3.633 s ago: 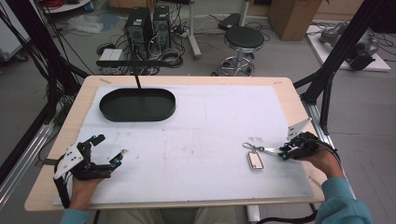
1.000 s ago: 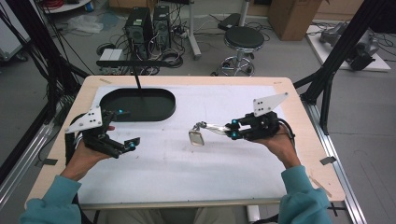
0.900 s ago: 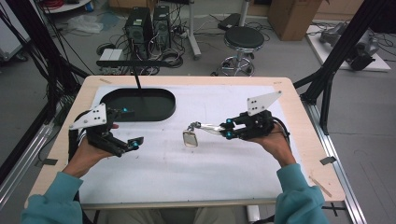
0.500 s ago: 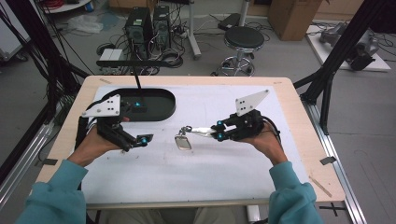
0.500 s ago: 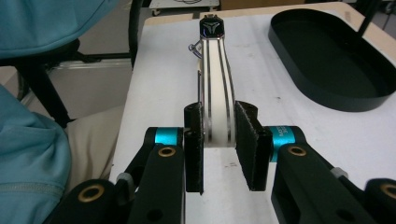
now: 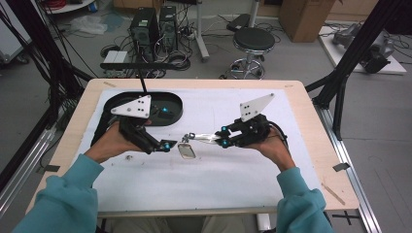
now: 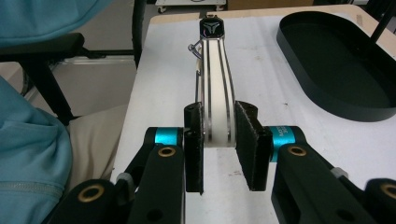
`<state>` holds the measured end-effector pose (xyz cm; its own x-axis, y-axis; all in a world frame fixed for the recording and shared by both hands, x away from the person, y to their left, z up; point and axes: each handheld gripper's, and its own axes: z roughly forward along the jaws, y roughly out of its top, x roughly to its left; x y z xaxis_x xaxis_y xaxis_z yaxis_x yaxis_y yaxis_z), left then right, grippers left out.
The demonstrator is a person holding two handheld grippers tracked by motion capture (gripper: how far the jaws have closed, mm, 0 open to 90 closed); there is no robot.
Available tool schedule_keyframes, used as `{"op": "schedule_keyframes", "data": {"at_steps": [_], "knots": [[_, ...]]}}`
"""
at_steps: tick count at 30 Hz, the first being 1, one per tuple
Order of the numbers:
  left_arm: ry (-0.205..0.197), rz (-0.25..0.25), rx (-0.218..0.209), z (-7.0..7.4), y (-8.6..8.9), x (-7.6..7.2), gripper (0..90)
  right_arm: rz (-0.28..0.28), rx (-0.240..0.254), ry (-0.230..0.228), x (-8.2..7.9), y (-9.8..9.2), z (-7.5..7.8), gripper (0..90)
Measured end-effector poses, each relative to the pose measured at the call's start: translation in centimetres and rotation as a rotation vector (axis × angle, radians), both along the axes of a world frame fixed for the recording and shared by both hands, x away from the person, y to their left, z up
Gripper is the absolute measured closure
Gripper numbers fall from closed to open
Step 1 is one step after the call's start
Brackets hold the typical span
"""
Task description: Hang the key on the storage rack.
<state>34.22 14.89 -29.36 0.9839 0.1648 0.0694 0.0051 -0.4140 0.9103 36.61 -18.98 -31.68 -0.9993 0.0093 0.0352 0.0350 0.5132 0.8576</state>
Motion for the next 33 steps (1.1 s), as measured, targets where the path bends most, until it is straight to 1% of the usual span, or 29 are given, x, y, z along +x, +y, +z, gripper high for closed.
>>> {"op": "schedule_keyframes", "data": {"at_steps": [1,2,3,5,6,7,8,10,11,12,13,16,17,19,20,22,23,26,27,28,30,33], "knots": [[0.005,-0.004,0.008,0.0,-0.3,0.0,12.3,0.002,-0.003,-0.001,0.0,0.1,0.0,74.5],[0.004,-0.013,0.029,0.1,-0.8,0.1,12.3,0.002,-0.003,0.001,0.0,0.2,0.0,74.5],[0.004,-0.013,0.029,0.1,-0.8,0.1,12.4,0.002,-0.003,0.001,0.0,0.2,0.0,74.5],[0.005,-0.029,0.049,0.2,-1.4,0.2,12.6,0.006,-0.004,0.001,0.0,0.3,-0.1,74.4],[0.007,-0.038,0.054,0.3,-1.6,0.2,13.9,0.011,-0.004,-0.005,0.0,0.4,-0.1,74.4],[0.008,-0.056,0.075,0.3,-2.1,0.2,16.5,0.014,-0.006,-0.006,0.0,0.5,-0.1,74.5],[0.008,-0.056,0.075,0.3,-2.1,0.2,16.9,0.015,-0.009,-0.006,0.0,0.6,-0.2,74.4],[0.006,-0.070,0.092,0.3,-2.4,0.1,17.6,0.019,-0.010,-0.006,0.1,0.6,-0.2,74.4],[0.002,-0.077,0.101,0.2,-2.5,0.1,19.2,0.019,-0.011,-0.004,0.1,0.7,-0.2,74.4],[0.006,-0.088,0.122,0.1,-2.7,0.2,22.7,0.023,-0.013,-0.006,0.0,0.8,-0.3,74.4],[0.006,-0.088,0.122,0.1,-2.7,0.2,23.4,0.023,-0.013,-0.006,0.0,0.8,-0.3,74.4],[0.007,-0.091,0.162,0.0,-3.0,0.3,25.1,0.031,-0.020,-0.009,0.1,1.0,-0.3,74.4],[0.013,-0.090,0.161,-0.1,-3.2,0.3,25.7,0.032,-0.022,-0.008,0.0,1.1,-0.4,74.4],[0.020,-0.085,0.178,-0.2,-3.4,0.4,26.9,0.033,-0.025,-0.016,0.0,1.1,-0.4,74.4],[0.020,-0.084,0.196,-0.2,-3.5,0.4,28.1,0.034,-0.025,-0.019,-0.1,1.2,-0.4,74.4],[0.029,-0.089,0.208,-0.3,-3.7,0.4,32.9,0.038,-0.034,-0.025,-0.1,1.3,-0.4,74.4],[0.031,-0.095,0.221,-0.4,-3.8,0.4,34.0,0.041,-0.033,-0.017,-0.1,1.4,-0.5,74.4],[0.034,-0.088,0.246,-0.5,-4.1,0.4,35.1,0.037,-0.041,-0.025,-0.1,1.5,-0.5,74.4],[0.044,-0.085,0.255,-0.6,-4.3,0.4,36.0,0.039,-0.043,-0.022,-0.1,1.6,-0.5,74.4],[0.044,-0.085,0.255,-0.6,-4.3,0.4,37.4,0.039,-0.043,-0.022,-0.1,1.6,-0.5,74.4],[0.049,-0.093,0.269,-0.6,-4.4,0.4,39.0,0.041,-0.040,-0.025,-0.1,1.6,-0.5,74.4],[0.054,-0.088,0.287,-0.8,-4.7,0.3,42.5,0.047,-0.043,-0.029,-0.2,1.7,-0.6,74.4]]}}
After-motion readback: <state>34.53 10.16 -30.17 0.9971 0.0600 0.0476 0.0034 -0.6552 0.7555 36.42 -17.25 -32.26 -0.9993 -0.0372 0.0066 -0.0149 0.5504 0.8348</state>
